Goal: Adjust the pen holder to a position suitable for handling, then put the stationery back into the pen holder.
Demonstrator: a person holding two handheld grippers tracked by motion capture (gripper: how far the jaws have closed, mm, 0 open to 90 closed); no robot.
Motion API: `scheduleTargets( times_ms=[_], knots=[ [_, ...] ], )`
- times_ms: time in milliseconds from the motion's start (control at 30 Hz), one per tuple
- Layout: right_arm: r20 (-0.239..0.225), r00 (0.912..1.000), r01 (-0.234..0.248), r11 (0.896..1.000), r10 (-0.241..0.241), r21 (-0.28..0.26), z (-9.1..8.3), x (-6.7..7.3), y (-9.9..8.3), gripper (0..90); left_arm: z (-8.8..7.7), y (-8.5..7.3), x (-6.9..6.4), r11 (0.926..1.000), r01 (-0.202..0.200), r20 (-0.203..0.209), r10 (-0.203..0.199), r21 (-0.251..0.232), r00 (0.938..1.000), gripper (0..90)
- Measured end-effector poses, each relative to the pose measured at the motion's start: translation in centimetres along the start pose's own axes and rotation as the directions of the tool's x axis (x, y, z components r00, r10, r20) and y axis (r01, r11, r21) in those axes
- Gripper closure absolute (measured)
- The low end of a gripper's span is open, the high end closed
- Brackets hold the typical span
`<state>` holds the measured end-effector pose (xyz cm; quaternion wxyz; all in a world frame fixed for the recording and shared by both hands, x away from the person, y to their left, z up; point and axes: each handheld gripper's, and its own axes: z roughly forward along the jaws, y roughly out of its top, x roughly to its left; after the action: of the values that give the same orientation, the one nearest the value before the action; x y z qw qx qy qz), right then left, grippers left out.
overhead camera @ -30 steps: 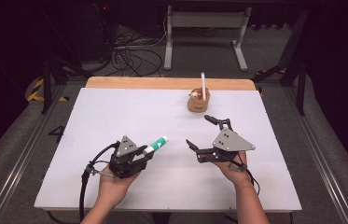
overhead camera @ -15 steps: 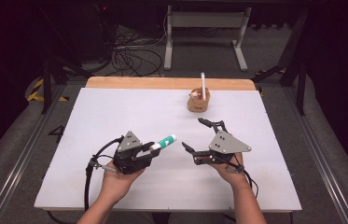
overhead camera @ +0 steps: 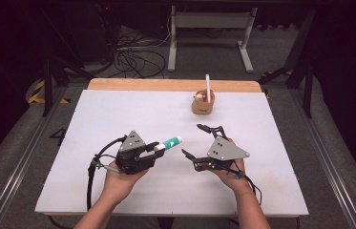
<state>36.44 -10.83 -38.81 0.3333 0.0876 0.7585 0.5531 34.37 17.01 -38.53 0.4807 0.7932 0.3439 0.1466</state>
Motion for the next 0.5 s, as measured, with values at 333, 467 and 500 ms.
scheduleTargets(
  times_ms=[333, 467, 500],
  knots=[
    [-0.002, 0.9954, 0.096, 0.994, -0.096, 0.047, 0.7, 1.1, 0.2, 17.2, -0.2, 0.1, -0.3, 1.0, -0.009, 0.012, 0.009, -0.004, 0.9999, 65.2],
    [-0.001, 0.9913, 0.131, 0.989, -0.132, 0.072, 1.0, 1.5, 0.3, 20.9, -0.2, 0.1, -0.4, 0.9999, -0.009, 0.015, 0.009, -0.006, 0.9998, 65.2],
    [-0.005, 0.9902, 0.139, 0.987, -0.139, 0.075, 1.1, 1.6, 0.2, 21.8, -0.3, 0.2, -0.4, 0.9999, -0.013, 0.013, 0.013, -0.007, 0.9998, 65.2]
  ],
)
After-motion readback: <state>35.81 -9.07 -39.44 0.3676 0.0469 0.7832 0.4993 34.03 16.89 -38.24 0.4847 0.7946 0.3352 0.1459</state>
